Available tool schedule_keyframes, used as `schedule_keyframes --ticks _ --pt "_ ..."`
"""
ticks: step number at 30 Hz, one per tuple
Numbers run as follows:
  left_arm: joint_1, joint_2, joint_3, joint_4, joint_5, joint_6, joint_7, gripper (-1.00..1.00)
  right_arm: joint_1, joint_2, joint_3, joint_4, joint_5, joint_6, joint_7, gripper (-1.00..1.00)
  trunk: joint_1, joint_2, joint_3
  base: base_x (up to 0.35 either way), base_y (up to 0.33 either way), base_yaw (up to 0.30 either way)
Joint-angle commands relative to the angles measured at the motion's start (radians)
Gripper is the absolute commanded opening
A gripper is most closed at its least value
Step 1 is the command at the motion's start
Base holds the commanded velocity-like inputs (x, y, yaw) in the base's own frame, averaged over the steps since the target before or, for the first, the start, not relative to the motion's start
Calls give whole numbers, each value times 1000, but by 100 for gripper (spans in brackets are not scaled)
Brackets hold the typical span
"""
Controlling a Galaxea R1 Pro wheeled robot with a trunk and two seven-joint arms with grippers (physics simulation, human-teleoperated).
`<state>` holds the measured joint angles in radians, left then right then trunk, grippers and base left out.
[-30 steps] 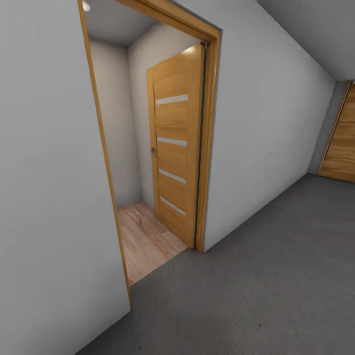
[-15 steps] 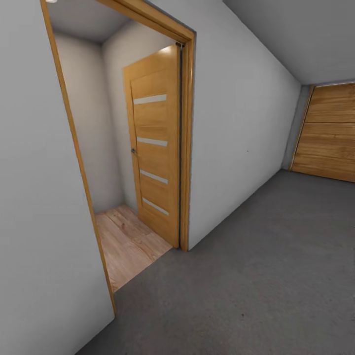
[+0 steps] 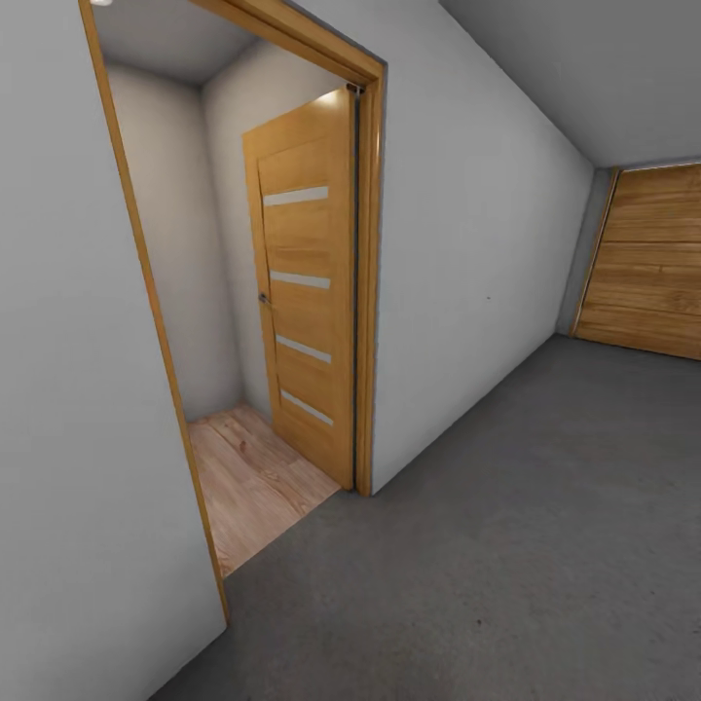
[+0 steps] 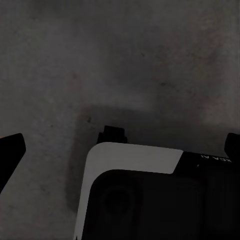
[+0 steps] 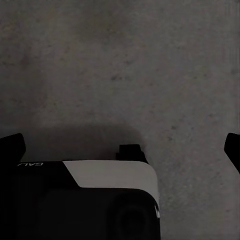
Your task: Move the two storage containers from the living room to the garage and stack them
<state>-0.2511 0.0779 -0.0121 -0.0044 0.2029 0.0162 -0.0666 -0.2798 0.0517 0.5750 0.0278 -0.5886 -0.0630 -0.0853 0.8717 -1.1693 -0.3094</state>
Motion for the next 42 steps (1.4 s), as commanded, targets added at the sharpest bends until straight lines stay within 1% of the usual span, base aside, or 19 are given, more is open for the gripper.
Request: schedule_keyframes --ticks 1,13,21,29,38,42 --pt "0 0 -2 0 8 1 -5 100 -1 0 8 3 -7 -5 -1 100 0 -1 -1 0 0 0" --pt "0 -3 3 0 12 1 -4 100 -1 -4 8 3 -6 -6 -1 100 0 -1 -2 0 0 0" --pt "0 -1 0 0 9 2 -5 100 -1 -7 8 2 -5 -6 -2 100 0 -1 -9 0 0 0" --pt "0 -1 -2 0 3 2 -5 100 -1 -7 8 2 -6 -6 -2 100 0 -1 -11 0 0 0" --pt "0 -1 -2 0 3 2 -5 100 -2 -7 8 2 -4 -6 -1 100 0 -1 -16 0 0 -25" --pt "0 -1 -2 0 8 2 -4 100 -1 -7 8 3 -7 -6 -1 100 0 -1 -17 0 0 -10"
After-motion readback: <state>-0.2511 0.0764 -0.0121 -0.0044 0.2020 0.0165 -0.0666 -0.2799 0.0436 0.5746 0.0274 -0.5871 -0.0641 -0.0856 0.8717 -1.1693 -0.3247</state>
